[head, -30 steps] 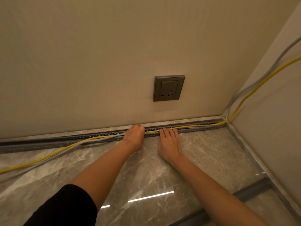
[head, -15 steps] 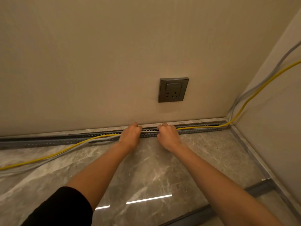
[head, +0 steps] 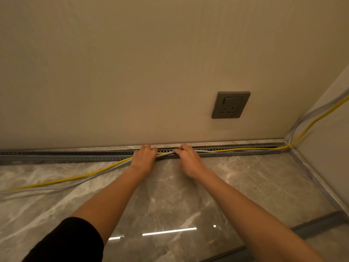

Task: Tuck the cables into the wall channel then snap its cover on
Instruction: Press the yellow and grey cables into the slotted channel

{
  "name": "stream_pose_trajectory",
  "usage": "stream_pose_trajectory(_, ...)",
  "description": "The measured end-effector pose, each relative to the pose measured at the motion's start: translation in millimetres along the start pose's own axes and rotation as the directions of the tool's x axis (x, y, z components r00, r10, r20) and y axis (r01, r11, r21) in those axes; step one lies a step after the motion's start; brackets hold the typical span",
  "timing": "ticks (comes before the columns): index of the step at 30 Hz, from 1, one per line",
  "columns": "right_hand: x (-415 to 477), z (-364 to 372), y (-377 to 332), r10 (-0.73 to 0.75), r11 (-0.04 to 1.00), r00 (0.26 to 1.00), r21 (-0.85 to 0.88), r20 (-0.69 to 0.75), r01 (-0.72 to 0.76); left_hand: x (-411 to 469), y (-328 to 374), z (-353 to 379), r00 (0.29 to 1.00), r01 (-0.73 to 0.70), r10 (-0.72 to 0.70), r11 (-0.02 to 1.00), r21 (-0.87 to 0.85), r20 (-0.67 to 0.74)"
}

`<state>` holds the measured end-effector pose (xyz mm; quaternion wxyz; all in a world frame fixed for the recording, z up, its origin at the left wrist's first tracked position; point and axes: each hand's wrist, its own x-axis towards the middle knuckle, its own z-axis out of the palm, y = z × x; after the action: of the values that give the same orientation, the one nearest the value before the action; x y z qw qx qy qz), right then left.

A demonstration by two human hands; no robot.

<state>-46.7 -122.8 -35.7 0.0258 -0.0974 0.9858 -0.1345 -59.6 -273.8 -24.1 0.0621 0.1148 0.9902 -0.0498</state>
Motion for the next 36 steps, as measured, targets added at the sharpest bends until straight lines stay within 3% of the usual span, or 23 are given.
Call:
stream_pose_trajectory(7, 11.4, 7.3, -27.1, 0.039, 0.999, 0.999, -0.036, 0.003, -0.039, -1.5, -29.1, 4.0, 0.997, -0.074, 0.074, 0.997, -0.017, -0.004)
stream_pose_trajectory(18, 22.8, 4.4, -43.6, 0.154, 0.986, 0.986, -0.054, -0.060, -0.157, 12.6, -42.8, -3.8, 0.977, -0.146, 0.153, 0.987, 0.061, -0.145)
stream_pose_trajectory(23, 22.4, 7.3, -49.3, 0.170, 0.981, 0.983, -0.079, -0.062, -0.175, 14.5, -46.0, 6.0, 0.988, -0.121, 0.109, 0.986, -0.113, -0.107)
stream_pose_trajectory(29, 19.9, 5.7, -62.4, 0.169, 0.968, 0.985, -0.181, -0.035, -0.173, 19.7, -65.0, 15.6, 0.966, -0.253, 0.215, 0.905, -0.341, -0.143)
stream_pose_trajectory(34, 20.4, 5.4, -73.9, 0.193, 0.953, 0.981, -0.243, 0.026, -0.181, 9.5, -68.1, 14.8, 0.946, -0.285, 0.221, 0.916, -0.282, -0.239)
stream_pose_trajectory(36, 19.3, 5.8, -76.0, 0.212, 0.952, 0.977, -0.232, 0.034, -0.199, 6.1, -69.8, 8.4, 0.942, -0.306, 0.263, 0.926, -0.220, -0.207)
